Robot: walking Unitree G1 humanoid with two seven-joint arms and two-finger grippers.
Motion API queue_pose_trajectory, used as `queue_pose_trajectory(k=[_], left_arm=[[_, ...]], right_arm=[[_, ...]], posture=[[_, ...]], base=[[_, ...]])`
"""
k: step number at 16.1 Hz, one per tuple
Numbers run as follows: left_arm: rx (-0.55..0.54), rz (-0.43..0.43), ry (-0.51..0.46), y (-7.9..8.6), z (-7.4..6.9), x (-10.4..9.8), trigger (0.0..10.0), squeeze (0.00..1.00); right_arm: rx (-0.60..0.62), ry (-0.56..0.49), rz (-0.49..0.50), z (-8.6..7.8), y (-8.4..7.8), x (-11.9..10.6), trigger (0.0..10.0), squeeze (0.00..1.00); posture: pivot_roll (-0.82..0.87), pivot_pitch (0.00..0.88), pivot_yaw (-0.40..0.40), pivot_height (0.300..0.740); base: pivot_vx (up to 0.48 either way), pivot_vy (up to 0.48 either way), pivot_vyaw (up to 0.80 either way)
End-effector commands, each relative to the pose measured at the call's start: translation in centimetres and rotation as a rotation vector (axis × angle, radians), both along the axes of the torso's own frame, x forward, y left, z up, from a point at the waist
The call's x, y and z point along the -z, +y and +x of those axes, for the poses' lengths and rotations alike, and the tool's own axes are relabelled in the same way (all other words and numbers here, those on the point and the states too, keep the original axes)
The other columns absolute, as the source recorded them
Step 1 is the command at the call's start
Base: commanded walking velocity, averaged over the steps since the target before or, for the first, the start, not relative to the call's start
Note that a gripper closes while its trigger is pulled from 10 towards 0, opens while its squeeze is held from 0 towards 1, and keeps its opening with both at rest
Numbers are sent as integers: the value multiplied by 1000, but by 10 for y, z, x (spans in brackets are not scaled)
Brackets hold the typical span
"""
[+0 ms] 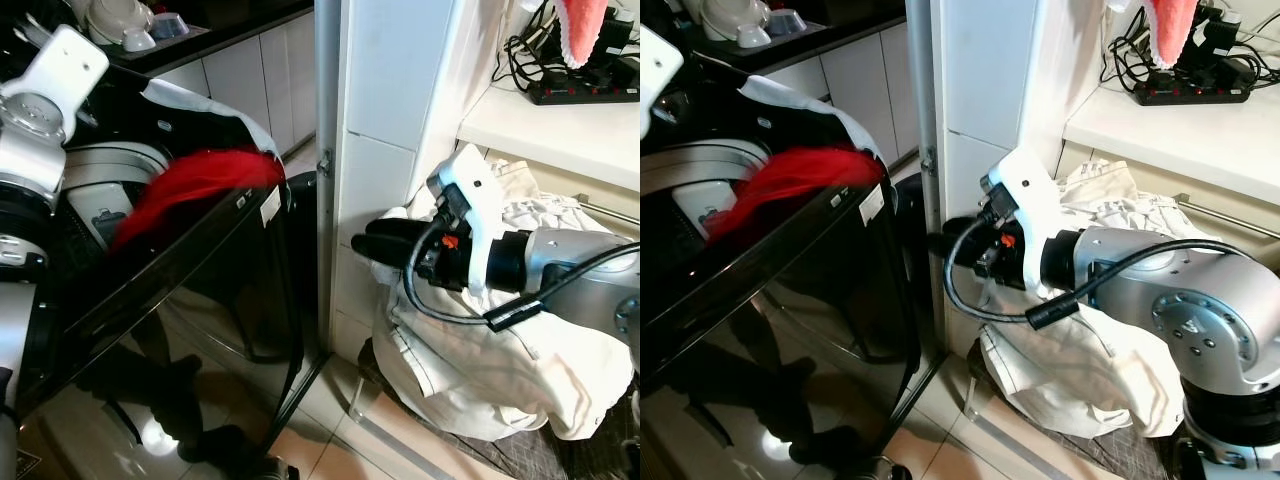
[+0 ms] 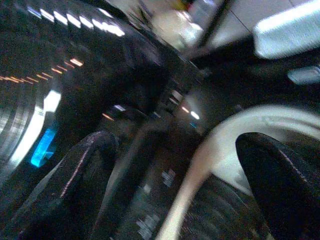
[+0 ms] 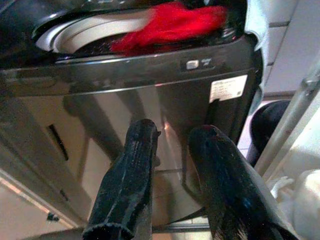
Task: Clothes washing
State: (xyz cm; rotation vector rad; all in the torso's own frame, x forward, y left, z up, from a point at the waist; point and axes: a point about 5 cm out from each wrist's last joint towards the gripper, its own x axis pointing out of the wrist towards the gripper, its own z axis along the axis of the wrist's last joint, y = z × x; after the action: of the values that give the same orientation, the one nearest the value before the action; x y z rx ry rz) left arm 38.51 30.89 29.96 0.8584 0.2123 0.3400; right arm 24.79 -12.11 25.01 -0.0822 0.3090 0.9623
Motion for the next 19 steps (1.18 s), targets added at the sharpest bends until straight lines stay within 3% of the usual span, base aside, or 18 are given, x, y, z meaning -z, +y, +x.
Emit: queue_pose_trajectory(k=[1,2,3,4,5,6,7,8,9,11,12,14,15,16,19], left_arm=[[131,-44,-146,-19,5,-23,10000,0],[197,-88,-162,-28,7,-23,10000,0],[379,-225,-120,-57,11,-10,10000,0],[685,-354,-96,-99,6,7,10000,0],[913,-425,-81,-129,-9,23,10000,0],[969,-447,-77,-136,-14,27,10000,0],[1107,-608,-44,-155,-27,40,10000,0],[1194,-705,-28,-168,-39,49,10000,0],[1232,-722,-12,-172,-45,54,10000,0],[1298,-735,54,-183,-65,73,10000,0],[1331,-765,106,-188,-74,79,10000,0],[1371,-761,175,-193,-83,83,10000,0],[1411,-749,247,-197,-91,88,10000,0],[1425,-746,275,-199,-95,91,10000,0],[1389,-756,260,-204,-97,97,10000,0]], right_arm=[[51,-56,5,6,-4,-9,10000,0],[65,-67,1,7,-6,-9,10000,0],[141,-110,-83,10,-14,-8,10000,0],[259,-123,-152,16,-28,-6,10000,0],[354,-124,-136,20,-39,-9,10000,0],[379,-129,-126,21,-42,-11,10000,0],[485,-119,-107,22,-55,-15,10000,0],[565,-97,-128,21,-66,-15,10000,659],[595,-93,-172,19,-71,-14,10000,1000],[677,-40,-250,15,-84,-7,10000,1000],[650,42,-252,11,-85,2,10000,1000],[638,112,-295,7,-88,17,10000,1000],[676,163,-334,10,-94,33,10000,624],[690,182,-343,13,-97,44,10000,0],[753,240,-450,19,-107,72,10000,0]], posture=[[-57,0,62,740],[-57,0,62,740],[-61,0,63,740],[-69,0,68,740],[-75,0,73,740],[-75,0,73,740],[-86,0,81,740],[-97,0,88,740],[-100,0,90,740],[-115,0,103,740],[-123,0,109,740],[-124,0,110,740],[-127,0,111,740],[-126,0,112,740],[-117,0,103,740]], base=[[0,0,0],[0,0,0],[0,0,0],[0,0,0],[0,0,0],[0,0,0],[0,0,0],[0,0,0],[0,0,0],[0,0,0],[0,0,0],[0,0,0],[0,0,0],[0,0,0],[0,0,0]])
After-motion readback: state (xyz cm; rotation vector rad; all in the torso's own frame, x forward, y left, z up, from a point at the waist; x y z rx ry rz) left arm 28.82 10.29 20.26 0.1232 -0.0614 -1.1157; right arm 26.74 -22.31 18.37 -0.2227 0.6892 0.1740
